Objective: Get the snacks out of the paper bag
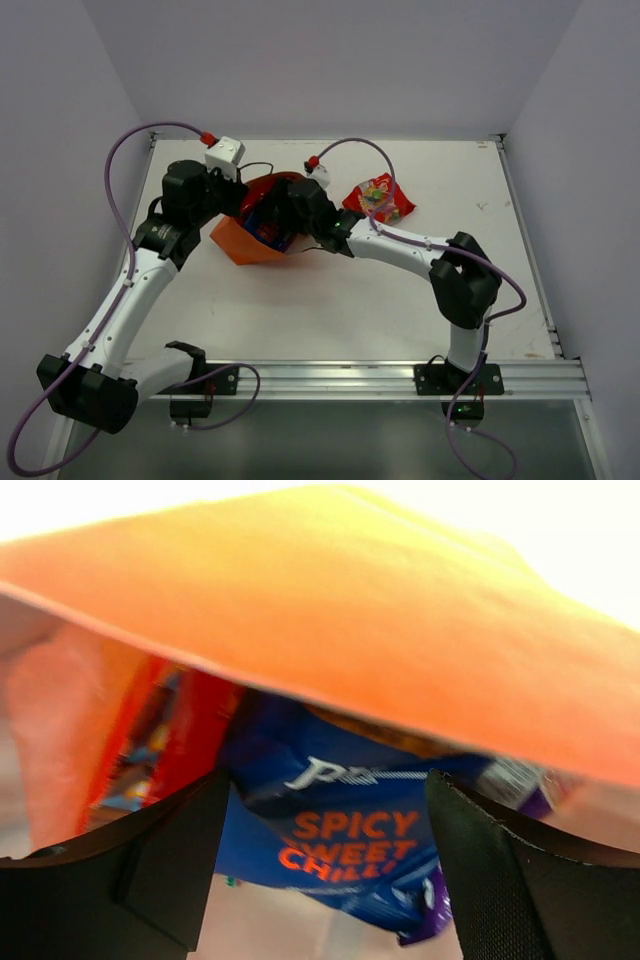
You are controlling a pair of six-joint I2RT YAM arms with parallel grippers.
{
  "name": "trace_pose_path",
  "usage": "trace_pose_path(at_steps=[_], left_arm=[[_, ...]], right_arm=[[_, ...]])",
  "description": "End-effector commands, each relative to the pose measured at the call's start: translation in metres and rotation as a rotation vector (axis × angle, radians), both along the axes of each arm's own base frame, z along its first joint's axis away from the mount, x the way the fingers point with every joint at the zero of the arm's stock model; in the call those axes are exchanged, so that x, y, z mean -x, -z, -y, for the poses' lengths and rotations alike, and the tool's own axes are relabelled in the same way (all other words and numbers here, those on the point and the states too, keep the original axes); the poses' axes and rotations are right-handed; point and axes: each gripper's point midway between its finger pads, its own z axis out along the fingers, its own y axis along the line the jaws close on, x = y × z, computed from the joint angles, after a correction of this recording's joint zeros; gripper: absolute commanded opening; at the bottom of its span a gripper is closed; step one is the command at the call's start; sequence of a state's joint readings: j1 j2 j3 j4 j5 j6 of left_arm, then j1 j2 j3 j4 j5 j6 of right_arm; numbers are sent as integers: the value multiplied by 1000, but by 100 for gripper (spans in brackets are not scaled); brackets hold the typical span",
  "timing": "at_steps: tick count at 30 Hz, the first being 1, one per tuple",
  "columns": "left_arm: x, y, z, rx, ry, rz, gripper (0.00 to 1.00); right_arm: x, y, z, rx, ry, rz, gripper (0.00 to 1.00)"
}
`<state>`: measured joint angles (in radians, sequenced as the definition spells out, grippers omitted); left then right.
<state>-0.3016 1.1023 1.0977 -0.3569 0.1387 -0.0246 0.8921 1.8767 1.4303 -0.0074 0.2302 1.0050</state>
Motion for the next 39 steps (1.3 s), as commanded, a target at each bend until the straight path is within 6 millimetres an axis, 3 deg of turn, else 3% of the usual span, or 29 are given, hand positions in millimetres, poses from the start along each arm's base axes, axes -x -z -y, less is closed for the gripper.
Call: trace_pose_path(at_steps=[1, 9, 13, 14, 16, 17, 19, 20, 22, 23, 25, 27, 28, 30, 31, 37, 39], left_arm=[[0, -26, 9, 58, 34, 68, 0], [3, -20, 7, 51, 31, 52, 0], [4, -20, 8, 53, 35, 51, 0], [4, -19, 8, 51, 34, 49, 0], [5, -20, 6, 49, 30, 53, 0], [6, -20, 5, 46, 26, 53, 0], [6, -20, 4, 43, 22, 55, 0], [6, -18, 4, 41, 19, 51, 0], [5, -17, 3, 39, 14, 51, 0], [5, -18, 2, 37, 8, 55, 0], [4, -18, 0, 33, -3, 58, 0], [2, -20, -4, 27, -28, 66, 0], [1, -19, -5, 23, -35, 66, 0], [-1, -19, -9, 14, -54, 71, 0], [-2, -19, -10, 8, -62, 70, 0], [-6, -20, -19, -17, -107, 84, 0], [-8, -22, -23, -23, -126, 90, 0]], right_arm=[[-18, -36, -9, -131, 62, 102, 83], [-21, -42, -4, -181, 114, 98, 84], [-25, -27, -7, -152, 130, 66, 76], [-27, -21, -7, -145, 140, 59, 64], [-27, -15, -6, -138, 144, 52, 50], [-27, -13, -6, -133, 145, 51, 35], [-26, -11, -4, -124, 145, 50, 22], [-26, -13, -3, -122, 144, 55, 10], [-23, -21, -1, -121, 128, 80, 0], [-20, -24, 1, -111, 114, 92, 0], [-13, -49, 5, -141, 82, 134, 0], [-5, -61, 10, -134, 46, 167, 0], [3, -84, 16, -160, 27, 199, 0], [10, -101, 25, -143, -2, 255, 0], [18, -123, 31, -162, -17, 291, 0], [44, -178, 56, -142, -92, 418, 0], [56, -206, 68, -148, -120, 485, 0]])
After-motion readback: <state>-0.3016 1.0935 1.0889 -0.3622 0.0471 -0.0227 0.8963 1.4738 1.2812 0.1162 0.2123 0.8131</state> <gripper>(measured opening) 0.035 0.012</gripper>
